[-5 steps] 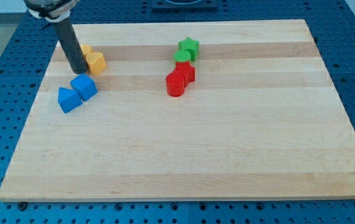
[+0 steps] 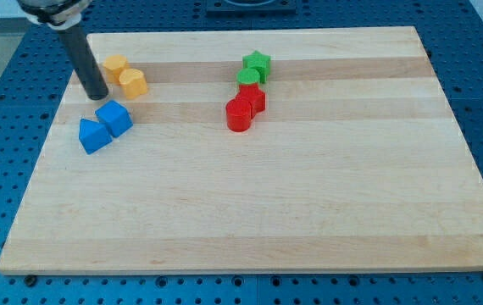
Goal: Move the yellow heart up a bit
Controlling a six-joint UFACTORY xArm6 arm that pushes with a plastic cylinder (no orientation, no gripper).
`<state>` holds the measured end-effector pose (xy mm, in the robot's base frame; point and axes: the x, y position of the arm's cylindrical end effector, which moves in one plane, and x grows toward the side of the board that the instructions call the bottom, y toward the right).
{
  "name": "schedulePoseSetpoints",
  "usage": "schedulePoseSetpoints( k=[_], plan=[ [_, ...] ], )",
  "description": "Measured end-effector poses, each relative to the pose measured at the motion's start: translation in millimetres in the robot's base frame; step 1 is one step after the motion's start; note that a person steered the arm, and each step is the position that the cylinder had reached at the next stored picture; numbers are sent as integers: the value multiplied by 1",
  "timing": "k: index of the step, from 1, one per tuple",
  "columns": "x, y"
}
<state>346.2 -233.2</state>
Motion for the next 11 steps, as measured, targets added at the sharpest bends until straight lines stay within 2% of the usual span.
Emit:
schedulePoseSetpoints(
  k=[2, 5, 9, 10, 11],
  plan=[
    [15, 11],
    [16, 80],
    [5, 32],
    [16, 56],
    [8, 108]
  ],
)
